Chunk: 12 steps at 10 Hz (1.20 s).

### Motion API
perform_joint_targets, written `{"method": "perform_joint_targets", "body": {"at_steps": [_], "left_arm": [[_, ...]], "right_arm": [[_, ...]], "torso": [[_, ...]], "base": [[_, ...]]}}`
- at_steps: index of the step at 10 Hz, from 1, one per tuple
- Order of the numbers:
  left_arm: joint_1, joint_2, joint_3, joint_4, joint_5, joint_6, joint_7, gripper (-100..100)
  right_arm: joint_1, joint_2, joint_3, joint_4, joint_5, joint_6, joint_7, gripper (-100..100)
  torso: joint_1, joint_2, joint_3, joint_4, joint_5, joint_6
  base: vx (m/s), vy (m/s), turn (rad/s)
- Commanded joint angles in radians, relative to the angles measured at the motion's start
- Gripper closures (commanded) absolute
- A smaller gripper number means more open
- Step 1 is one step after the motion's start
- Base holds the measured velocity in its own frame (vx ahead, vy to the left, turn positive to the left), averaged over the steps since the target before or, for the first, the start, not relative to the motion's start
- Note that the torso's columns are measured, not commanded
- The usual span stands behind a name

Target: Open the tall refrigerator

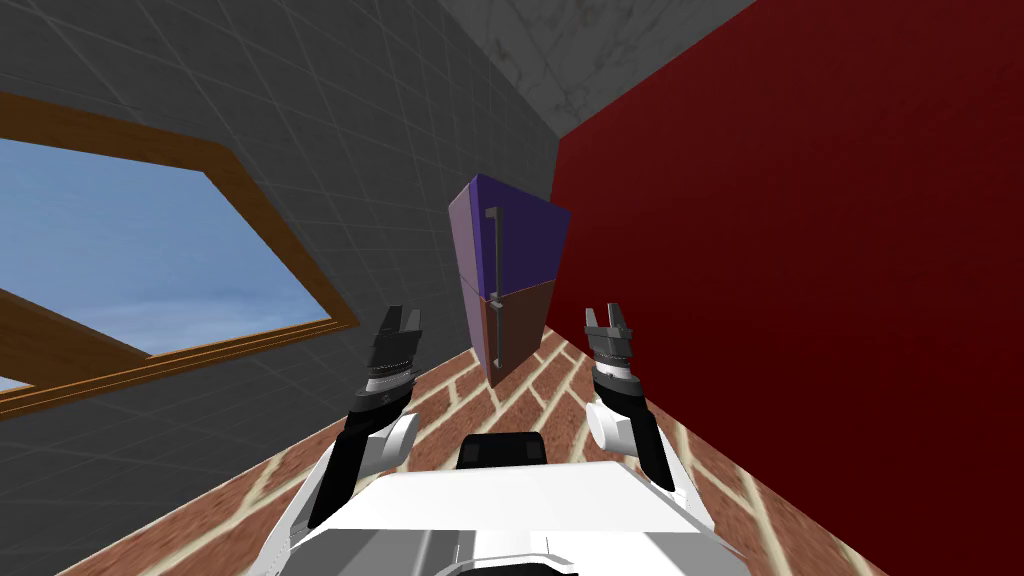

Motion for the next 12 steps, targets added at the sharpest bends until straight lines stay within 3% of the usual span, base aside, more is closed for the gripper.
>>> {"method": "perform_joint_targets", "body": {"at_steps": [1, 9, 10, 12], "left_arm": [[0.0, 0.0, 0.0, 0.0, 0.0, 0.0, 0.0, 0], [0.0, 0.0, 0.0, 0.0, 0.0, 0.0, 0.0, 0], [0.0, 0.0, 0.0, 0.0, 0.0, 0.0, 0.0, 0], [0.0, 0.0, 0.0, 0.0, 0.0, 0.0, 0.0, 0]], "right_arm": [[0.0, 0.0, 0.0, 0.0, 0.0, 0.0, 0.0, 0], [0.0, 0.0, 0.0, 0.0, 0.0, 0.0, 0.0, 0], [0.0, -0.042, -0.008, 0.011, 0.015, 0.006, 0.01, -100], [0.0, -0.083, -0.02, 0.026, 0.037, 0.014, 0.023, -100]], "torso": [[0.0, 0.04, -0.082, 0.041, 0.0, 0.0], [0.0, 0.618, -1.234, 0.617, 0.0, 0.0], [0.0, 0.691, -1.382, 0.691, 0.0, 0.0], [0.004, 0.733, -1.472, 0.733, 0.001, 0.0]], "base": [[0.0, 0.0, 0.0], [0.0, 0.0, 0.0], [0.037, 0.048, -0.033], [0.042, 0.099, -0.046]]}}
